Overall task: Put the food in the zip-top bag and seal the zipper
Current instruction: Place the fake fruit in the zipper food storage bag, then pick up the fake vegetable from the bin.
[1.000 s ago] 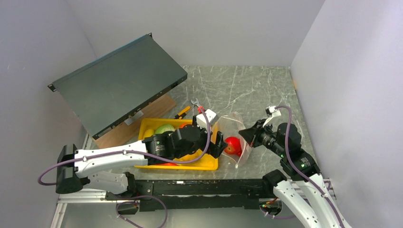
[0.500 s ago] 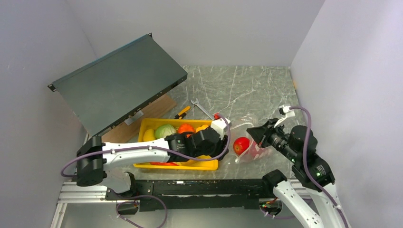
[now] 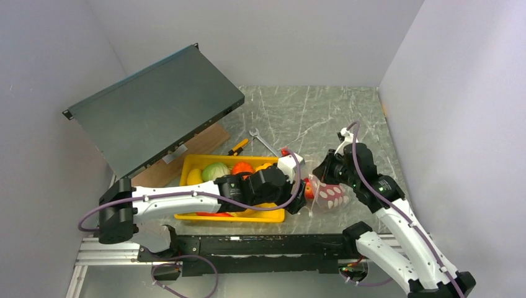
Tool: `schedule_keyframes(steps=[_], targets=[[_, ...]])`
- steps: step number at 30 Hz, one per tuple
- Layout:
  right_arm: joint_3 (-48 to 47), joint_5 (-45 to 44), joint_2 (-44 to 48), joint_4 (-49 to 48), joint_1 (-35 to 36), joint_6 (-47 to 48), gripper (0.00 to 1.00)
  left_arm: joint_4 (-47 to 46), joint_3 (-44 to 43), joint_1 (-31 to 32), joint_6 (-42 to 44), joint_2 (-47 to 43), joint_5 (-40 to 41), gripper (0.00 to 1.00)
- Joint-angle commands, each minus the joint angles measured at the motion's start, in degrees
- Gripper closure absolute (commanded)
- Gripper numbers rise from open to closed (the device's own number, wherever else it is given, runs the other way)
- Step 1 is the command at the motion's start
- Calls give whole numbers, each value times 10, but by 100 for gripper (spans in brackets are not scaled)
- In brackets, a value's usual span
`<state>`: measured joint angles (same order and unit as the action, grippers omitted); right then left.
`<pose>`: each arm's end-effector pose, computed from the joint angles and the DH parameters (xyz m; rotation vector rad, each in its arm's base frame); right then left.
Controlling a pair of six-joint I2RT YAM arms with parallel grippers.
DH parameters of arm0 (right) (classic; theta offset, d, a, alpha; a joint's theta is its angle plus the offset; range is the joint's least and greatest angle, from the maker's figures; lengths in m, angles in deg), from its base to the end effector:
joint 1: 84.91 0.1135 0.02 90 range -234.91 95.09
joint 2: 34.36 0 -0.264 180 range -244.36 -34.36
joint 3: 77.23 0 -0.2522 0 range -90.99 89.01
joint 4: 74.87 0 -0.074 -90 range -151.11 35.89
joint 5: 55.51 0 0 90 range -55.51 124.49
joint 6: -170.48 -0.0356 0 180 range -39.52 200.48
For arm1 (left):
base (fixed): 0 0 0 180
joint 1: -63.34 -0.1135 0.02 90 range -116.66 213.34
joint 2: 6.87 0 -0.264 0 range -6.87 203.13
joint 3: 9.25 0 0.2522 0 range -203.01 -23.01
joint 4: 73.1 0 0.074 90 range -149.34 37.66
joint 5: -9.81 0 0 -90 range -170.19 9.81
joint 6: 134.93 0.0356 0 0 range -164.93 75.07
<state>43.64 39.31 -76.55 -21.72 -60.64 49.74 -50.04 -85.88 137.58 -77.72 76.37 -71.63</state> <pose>0.1391 0.0660 0.2996 0.0798 2.2707 0.6169 0.0959 -0.3203 0.2926 0.6995 2.1233 -0.9443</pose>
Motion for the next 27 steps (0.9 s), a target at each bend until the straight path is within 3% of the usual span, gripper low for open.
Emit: schedule_keyframes(steps=[1,7,12,19,27], targets=[[-11,-25,45,-20,2,6,100,10,13,3,-6,-56,33,21],[-31,-22,101,-18,2,24,100,21,50,4,4,-133,66,14],[-7,-67,139,-37,2,-9,100,52,101,4,-21,-196,122,1],[51,-41,49,-52,1,-49,100,97,166,4,-72,-253,148,0],[-71,-127,97,3,1,-18,100,130,206,5,-108,-282,167,0]])
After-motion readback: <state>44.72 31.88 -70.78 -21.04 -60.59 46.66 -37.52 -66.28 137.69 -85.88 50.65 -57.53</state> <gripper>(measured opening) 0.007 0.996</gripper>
